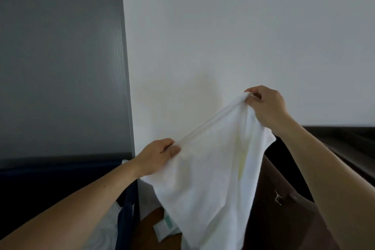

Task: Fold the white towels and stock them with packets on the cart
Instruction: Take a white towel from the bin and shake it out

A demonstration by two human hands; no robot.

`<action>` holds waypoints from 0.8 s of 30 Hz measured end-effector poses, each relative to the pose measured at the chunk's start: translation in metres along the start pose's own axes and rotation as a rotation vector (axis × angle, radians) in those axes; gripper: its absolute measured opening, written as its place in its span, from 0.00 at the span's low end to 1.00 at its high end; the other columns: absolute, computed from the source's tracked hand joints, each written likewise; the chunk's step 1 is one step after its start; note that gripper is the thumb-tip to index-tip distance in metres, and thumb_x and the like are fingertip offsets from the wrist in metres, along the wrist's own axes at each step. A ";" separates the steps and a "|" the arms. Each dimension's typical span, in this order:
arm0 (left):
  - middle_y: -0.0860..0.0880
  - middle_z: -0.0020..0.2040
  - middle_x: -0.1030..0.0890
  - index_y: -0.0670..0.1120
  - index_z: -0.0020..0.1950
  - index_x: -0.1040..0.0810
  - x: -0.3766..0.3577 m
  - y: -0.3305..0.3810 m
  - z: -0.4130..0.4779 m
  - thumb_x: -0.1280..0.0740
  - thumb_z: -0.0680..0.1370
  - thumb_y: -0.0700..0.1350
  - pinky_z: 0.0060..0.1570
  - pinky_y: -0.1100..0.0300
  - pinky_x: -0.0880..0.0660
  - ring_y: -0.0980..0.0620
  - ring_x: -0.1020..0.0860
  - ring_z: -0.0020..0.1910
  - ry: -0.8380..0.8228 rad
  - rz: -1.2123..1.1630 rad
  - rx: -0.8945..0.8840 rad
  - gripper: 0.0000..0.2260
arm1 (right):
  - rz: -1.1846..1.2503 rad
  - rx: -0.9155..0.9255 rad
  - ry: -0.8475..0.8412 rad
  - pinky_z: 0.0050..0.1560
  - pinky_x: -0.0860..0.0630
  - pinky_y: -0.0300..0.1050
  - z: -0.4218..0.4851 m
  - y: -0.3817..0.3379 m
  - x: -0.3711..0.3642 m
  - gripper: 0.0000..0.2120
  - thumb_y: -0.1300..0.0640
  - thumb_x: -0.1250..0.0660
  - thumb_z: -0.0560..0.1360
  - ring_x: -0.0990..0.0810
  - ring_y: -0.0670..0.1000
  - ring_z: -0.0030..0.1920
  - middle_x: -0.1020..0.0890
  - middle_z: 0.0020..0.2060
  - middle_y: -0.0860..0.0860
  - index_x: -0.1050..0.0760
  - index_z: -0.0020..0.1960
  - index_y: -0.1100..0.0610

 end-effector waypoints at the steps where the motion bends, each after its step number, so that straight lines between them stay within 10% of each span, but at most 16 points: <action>1: 0.46 0.44 0.18 0.49 0.48 0.21 0.003 -0.010 -0.002 0.39 0.81 0.59 0.40 0.63 0.26 0.57 0.22 0.39 0.004 0.014 0.028 0.15 | 0.002 -0.011 0.018 0.49 0.35 0.39 0.002 0.003 0.005 0.11 0.59 0.36 0.79 0.25 0.49 0.51 0.22 0.47 0.48 0.20 0.59 0.53; 11: 0.41 0.48 0.18 0.44 0.50 0.21 0.014 -0.075 -0.011 0.36 0.81 0.55 0.45 0.60 0.27 0.50 0.22 0.43 -0.097 0.025 0.171 0.14 | -0.043 -0.157 0.051 0.48 0.32 0.43 0.009 0.055 0.011 0.12 0.58 0.38 0.80 0.24 0.53 0.51 0.22 0.48 0.49 0.20 0.59 0.56; 17: 0.39 0.54 0.17 0.34 0.57 0.22 0.022 -0.088 -0.014 0.36 0.81 0.48 0.58 0.49 0.22 0.39 0.20 0.57 0.120 -0.515 0.248 0.17 | -0.005 -0.223 0.048 0.47 0.32 0.42 0.006 0.077 0.012 0.11 0.59 0.37 0.80 0.25 0.53 0.49 0.21 0.47 0.50 0.20 0.59 0.57; 24: 0.39 0.47 0.20 0.31 0.54 0.21 0.019 -0.014 0.007 0.32 0.80 0.47 0.51 0.47 0.24 0.43 0.24 0.45 0.304 -0.808 0.263 0.18 | 0.018 -0.194 0.048 0.55 0.27 0.49 -0.011 0.068 0.005 0.13 0.60 0.32 0.77 0.24 0.53 0.47 0.24 0.39 0.48 0.21 0.61 0.57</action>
Point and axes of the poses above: each hand's wrist, its own z-axis towards the middle knuckle, its own x-axis out of the back of the hand, y = z × x, the point moved 10 cm from there along z, towards the middle knuckle
